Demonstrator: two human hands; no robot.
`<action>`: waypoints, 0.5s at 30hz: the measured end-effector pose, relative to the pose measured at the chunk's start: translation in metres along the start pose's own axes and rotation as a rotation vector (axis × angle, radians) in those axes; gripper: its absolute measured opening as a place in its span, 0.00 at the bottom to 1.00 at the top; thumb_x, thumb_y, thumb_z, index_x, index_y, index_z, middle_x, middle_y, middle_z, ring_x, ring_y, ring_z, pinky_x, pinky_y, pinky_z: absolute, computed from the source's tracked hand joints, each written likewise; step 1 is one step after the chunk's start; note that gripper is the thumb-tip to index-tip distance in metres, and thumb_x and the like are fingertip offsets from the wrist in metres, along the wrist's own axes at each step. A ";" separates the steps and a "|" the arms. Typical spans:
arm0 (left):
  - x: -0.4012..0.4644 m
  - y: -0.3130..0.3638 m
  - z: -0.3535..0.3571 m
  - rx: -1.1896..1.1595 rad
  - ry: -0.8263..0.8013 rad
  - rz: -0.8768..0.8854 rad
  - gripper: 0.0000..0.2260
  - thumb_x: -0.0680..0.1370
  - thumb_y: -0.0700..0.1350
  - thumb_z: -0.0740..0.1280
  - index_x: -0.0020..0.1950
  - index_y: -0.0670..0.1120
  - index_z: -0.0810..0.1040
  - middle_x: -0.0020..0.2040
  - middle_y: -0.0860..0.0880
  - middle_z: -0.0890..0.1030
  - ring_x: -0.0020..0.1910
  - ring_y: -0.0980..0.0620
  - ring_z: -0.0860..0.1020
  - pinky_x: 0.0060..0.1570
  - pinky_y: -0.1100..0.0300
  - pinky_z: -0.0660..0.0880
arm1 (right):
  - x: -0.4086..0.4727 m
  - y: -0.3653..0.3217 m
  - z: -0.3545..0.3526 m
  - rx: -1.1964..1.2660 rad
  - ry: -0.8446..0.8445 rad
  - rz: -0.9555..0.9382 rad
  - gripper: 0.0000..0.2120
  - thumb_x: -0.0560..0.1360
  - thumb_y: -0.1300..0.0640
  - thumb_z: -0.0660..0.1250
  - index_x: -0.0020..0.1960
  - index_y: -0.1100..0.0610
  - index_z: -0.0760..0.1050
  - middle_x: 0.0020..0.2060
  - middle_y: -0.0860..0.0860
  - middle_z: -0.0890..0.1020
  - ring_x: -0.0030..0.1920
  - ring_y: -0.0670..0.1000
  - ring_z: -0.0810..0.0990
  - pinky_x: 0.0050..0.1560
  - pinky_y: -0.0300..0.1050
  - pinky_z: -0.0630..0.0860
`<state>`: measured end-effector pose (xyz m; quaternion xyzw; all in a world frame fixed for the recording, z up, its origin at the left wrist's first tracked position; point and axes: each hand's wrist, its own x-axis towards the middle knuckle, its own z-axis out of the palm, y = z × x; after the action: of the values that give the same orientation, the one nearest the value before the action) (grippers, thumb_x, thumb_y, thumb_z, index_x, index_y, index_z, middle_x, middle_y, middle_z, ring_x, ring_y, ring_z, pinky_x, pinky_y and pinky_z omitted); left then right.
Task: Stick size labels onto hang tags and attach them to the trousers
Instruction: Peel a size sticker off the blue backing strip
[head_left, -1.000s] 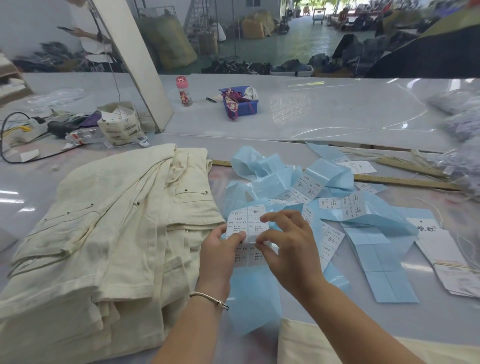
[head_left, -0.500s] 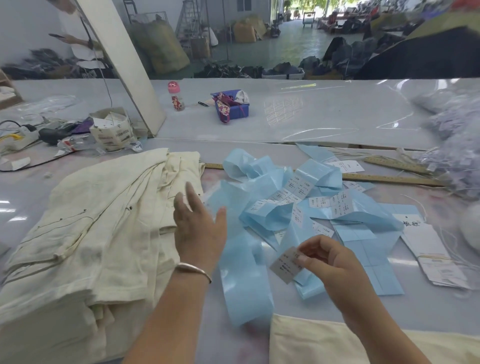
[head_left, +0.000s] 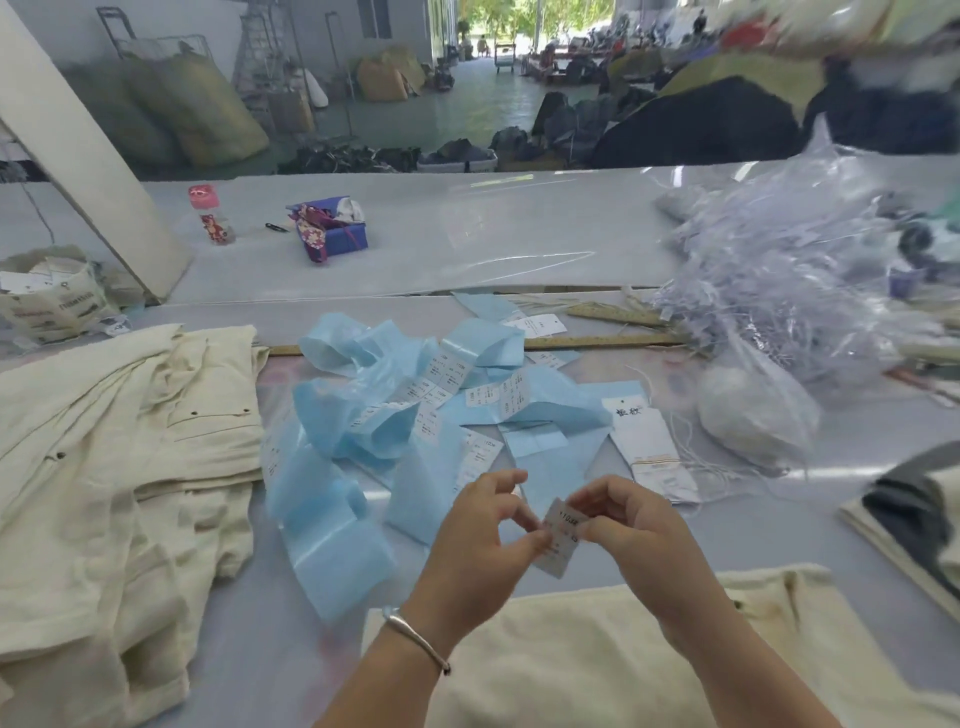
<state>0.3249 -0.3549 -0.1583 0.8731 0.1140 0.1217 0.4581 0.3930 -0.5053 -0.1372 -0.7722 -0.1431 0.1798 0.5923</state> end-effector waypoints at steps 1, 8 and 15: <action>0.002 0.005 0.012 0.000 0.008 -0.008 0.12 0.72 0.41 0.74 0.36 0.55 0.76 0.64 0.56 0.74 0.64 0.60 0.71 0.65 0.59 0.67 | 0.000 0.006 -0.012 -0.042 0.024 0.003 0.10 0.71 0.68 0.68 0.41 0.54 0.80 0.37 0.48 0.83 0.40 0.46 0.79 0.44 0.39 0.73; 0.016 0.023 0.085 -0.196 0.198 -0.199 0.11 0.73 0.39 0.74 0.35 0.50 0.77 0.58 0.56 0.76 0.57 0.59 0.76 0.46 0.72 0.71 | 0.055 0.063 -0.100 -0.340 0.174 0.070 0.11 0.72 0.66 0.64 0.49 0.52 0.75 0.42 0.48 0.80 0.42 0.51 0.77 0.45 0.44 0.72; 0.044 0.019 0.126 -0.496 0.075 -0.414 0.06 0.77 0.41 0.70 0.51 0.51 0.81 0.53 0.53 0.82 0.50 0.54 0.81 0.46 0.60 0.79 | 0.161 0.100 -0.127 -0.699 0.210 0.112 0.12 0.73 0.57 0.64 0.57 0.54 0.73 0.54 0.51 0.80 0.55 0.55 0.77 0.44 0.42 0.66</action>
<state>0.4075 -0.4488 -0.2072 0.6881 0.2728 0.0823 0.6673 0.5946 -0.5705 -0.2219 -0.9489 -0.0916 0.0718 0.2932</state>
